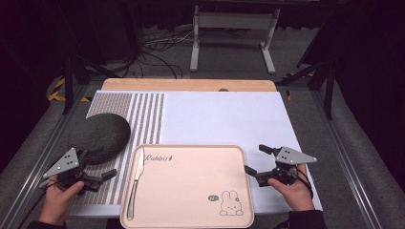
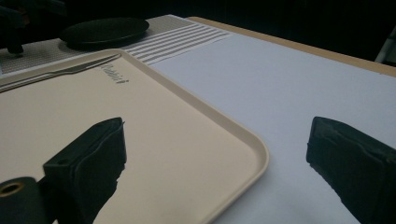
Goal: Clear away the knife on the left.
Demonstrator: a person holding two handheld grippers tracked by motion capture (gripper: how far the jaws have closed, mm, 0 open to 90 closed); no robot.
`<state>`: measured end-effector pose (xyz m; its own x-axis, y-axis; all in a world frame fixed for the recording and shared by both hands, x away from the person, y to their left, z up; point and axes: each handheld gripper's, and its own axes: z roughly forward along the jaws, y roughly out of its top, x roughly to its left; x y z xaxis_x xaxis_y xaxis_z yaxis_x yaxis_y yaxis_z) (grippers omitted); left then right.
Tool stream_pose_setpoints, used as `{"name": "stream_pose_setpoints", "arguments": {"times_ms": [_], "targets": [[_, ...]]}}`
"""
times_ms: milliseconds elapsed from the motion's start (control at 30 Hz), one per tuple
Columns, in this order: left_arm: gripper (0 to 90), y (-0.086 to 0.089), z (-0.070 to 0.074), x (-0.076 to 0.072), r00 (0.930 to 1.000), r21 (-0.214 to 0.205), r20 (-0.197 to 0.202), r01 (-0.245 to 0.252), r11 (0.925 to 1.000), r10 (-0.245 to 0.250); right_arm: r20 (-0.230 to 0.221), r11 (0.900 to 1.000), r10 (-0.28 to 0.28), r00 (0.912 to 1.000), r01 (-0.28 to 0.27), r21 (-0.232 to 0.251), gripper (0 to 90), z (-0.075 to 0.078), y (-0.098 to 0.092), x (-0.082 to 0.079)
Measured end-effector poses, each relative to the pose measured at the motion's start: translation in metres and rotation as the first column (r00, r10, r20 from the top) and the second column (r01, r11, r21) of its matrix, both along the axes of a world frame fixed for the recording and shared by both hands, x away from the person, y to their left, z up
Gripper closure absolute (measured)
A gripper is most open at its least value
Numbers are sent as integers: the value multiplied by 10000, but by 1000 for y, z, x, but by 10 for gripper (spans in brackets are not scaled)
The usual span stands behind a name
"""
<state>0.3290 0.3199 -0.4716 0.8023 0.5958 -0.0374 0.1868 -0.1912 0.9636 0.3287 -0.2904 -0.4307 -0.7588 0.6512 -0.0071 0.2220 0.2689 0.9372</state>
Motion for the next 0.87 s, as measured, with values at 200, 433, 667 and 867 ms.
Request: {"name": "stream_pose_setpoints", "arguments": {"times_ms": [200,433,667,867], "targets": [[17,-1,-4,-1,9999,586,75,-115,9982,110,-83,10000,-7,10000,7,6,59,-4,1,-1],[21,-7,-5,-1,10000,705,-19,17,9975,-16,-134,10000,-59,9999,60,65,59,-7,0,-1],[27,-6,-6,0,9999,535,-167,47,9986,-38,-215,10000,-34,9998,36,90,59,-9,1,-1],[27,-6,-5,0,9998,372,-210,64,9993,-56,-222,9999,-76,9997,79,138,59,-8,1,-1]]}}
